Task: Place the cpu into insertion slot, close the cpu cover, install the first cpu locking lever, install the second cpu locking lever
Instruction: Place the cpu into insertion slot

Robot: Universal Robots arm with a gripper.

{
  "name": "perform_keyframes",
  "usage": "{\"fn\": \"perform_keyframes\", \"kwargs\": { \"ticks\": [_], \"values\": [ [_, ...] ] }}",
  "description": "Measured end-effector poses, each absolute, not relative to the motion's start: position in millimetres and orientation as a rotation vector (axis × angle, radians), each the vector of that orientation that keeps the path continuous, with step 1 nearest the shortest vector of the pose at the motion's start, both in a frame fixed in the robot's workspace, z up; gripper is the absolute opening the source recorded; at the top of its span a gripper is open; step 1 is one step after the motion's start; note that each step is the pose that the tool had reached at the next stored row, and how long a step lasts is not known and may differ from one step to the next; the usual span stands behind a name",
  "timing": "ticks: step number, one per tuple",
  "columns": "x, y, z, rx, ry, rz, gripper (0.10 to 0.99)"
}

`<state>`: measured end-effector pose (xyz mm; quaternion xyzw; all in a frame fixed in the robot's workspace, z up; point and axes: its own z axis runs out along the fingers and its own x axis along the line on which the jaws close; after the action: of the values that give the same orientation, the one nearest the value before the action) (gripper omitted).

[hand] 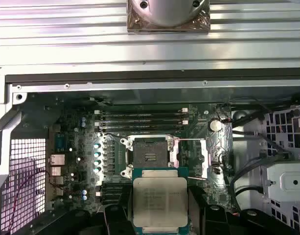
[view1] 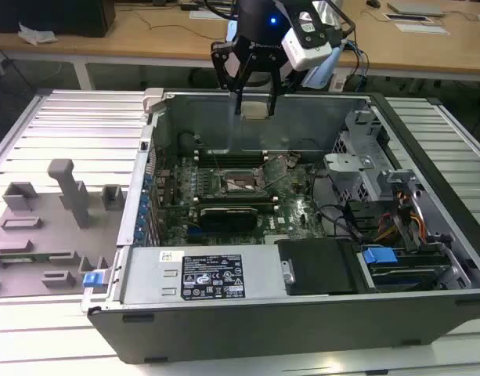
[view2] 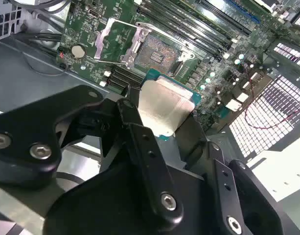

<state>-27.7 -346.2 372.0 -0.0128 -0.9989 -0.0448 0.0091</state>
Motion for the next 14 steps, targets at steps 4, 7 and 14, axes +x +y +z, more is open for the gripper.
{"fn": "perform_keyframes", "kwargs": {
  "ticks": [4,7,14],
  "values": [
    [-28,-346,372,-0.04,-3.12,-0.14,0.541],
    [-28,-346,372,-0.04,-3.12,-0.14,0.541],
    [-28,-346,352,-0.04,-3.123,-0.14,0.541]
  ]
}}
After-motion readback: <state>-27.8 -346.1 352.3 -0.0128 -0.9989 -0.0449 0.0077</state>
